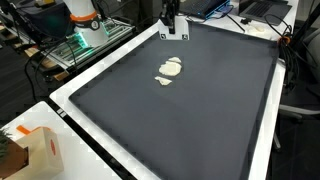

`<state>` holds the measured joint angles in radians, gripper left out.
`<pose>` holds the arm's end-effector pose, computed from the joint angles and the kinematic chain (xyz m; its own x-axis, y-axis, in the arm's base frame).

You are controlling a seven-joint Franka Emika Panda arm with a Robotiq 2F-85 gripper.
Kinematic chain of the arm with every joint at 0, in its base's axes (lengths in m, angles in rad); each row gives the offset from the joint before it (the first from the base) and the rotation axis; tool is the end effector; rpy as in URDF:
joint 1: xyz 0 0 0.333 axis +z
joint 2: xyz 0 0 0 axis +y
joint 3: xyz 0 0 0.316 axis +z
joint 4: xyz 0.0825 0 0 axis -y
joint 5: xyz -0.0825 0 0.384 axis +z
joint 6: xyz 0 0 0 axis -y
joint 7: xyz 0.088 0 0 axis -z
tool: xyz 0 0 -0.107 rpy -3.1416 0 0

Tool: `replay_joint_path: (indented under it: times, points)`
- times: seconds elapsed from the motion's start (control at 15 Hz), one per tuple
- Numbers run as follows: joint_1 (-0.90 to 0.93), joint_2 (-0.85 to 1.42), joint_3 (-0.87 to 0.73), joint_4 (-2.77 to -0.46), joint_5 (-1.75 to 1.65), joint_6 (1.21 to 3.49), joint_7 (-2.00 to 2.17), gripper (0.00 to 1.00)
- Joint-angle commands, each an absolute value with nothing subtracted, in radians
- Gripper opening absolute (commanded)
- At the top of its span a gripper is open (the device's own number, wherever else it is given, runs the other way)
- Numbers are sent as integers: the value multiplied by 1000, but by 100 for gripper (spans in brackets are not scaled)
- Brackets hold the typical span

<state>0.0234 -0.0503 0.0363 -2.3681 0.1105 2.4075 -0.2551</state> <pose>0.5006 0.0306 0.3537 0.9677 0.2299 0.1035 0.2363 -0.9701 -0.0547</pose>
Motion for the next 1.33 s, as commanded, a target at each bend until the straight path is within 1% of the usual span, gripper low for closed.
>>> replay_joint_path:
  times: [0.0,0.33,0.53,1.27]
  points:
    - [38,-28,22,-2376,286,2458,-440,1]
    - [26,-1,16,-2373,539,2451,-703,1]
    - [13,21,11,-2373,621,2431,-780,1]
    - [-52,97,0,-2376,813,2364,-835,1]
